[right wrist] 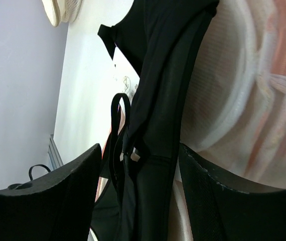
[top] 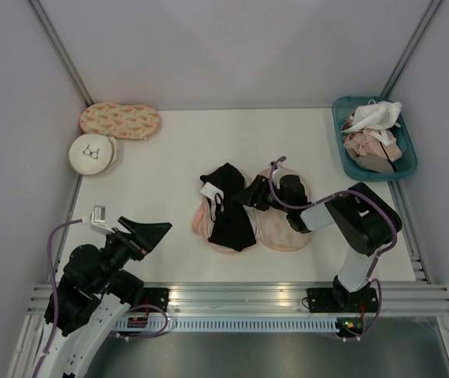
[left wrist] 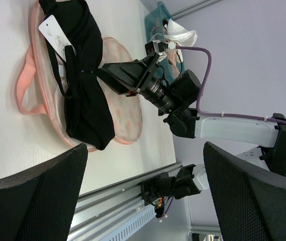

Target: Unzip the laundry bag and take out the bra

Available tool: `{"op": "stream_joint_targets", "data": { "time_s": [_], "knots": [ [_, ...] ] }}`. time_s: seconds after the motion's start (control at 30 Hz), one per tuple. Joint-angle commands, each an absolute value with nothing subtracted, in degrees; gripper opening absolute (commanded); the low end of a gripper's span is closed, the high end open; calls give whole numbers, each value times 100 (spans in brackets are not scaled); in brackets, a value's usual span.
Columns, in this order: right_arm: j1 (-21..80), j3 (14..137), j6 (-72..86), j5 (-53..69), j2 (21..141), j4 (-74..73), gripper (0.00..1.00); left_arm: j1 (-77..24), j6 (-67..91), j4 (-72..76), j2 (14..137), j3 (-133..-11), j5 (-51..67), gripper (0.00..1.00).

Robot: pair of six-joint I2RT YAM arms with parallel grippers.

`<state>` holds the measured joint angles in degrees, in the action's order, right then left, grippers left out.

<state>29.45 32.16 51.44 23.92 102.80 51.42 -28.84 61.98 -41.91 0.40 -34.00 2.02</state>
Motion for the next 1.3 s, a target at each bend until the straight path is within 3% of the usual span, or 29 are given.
{"op": "stream_joint_targets", "data": {
  "time_s": [0.0,0.2,0.33,0.47,0.57,0.7,0.8,0.9,1.27],
  "knots": [
    [3120,3594,4703,2136,10151,4659,68,-2874,6012,-4184,-246,-3507,176,99],
    [3304,3849,4430,1978,10195,4185,67,-2874,5994,-4192,-264,-3524,176,99],
    [3419,4034,3921,1258,10151,3192,66,-2874,5994,-4210,-299,-3533,185,99],
    [3419,3973,3911,1527,10291,3418,65,-2874,6012,-4210,-290,-3507,202,99],
    [3419,3946,4156,2036,10528,4015,53,-2874,6029,-4210,-290,-3489,211,99],
    [3419,3955,4508,2512,10784,4710,21,-2874,6003,-4236,-290,-3533,202,99],
    [3419,3929,4597,2610,10749,4878,5,-2874,5985,-4280,-299,-3542,193,99],
    [3419,3920,4527,2628,10513,4668,0,-2874,5985,-4307,-299,-3533,185,99],
    [3296,4675,3569,2189,8430,2164,1,-2874,6012,-4298,-290,-3498,176,99]
  ]
}}
